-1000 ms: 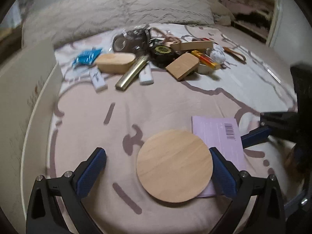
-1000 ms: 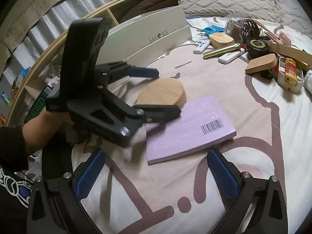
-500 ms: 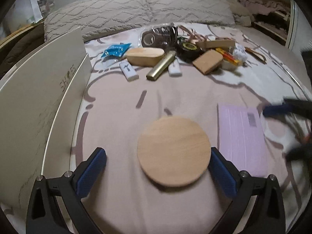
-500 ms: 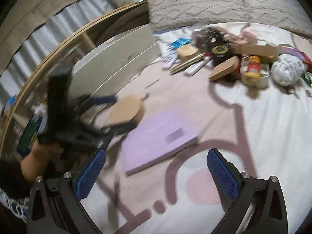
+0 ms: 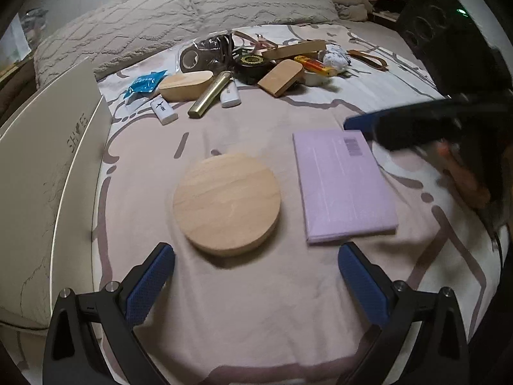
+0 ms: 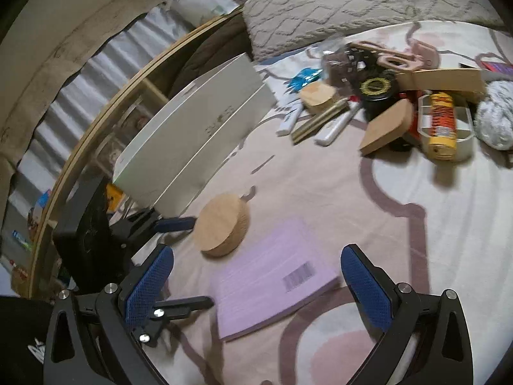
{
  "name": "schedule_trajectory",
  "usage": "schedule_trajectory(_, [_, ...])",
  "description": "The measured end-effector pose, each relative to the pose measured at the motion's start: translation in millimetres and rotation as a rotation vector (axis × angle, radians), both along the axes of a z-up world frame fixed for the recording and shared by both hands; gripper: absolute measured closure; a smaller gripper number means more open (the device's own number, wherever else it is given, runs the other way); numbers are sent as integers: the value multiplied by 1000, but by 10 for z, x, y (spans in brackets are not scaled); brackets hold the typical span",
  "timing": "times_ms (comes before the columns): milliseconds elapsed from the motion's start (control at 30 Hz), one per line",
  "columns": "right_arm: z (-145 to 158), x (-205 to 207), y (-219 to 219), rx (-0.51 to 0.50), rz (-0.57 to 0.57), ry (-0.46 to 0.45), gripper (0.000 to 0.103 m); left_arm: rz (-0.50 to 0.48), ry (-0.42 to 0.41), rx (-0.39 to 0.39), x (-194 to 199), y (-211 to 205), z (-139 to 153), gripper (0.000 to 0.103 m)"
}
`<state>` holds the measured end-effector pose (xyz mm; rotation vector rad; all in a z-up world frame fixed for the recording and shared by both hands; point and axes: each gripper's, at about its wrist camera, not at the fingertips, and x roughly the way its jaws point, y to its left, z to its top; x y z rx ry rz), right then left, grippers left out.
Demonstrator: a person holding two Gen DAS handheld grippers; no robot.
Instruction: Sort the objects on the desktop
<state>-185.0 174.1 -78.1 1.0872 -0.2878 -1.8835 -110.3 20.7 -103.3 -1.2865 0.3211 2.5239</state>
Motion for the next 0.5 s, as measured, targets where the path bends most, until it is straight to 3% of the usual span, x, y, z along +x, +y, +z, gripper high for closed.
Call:
schedule_trajectory(167, [1, 168, -31, 96, -25, 47, 0, 22, 15, 9, -50, -8, -30, 0])
schedule_trajectory(500, [-7, 404, 129, 131, -75, 45, 0, 77, 3, 36, -223, -7, -42, 0])
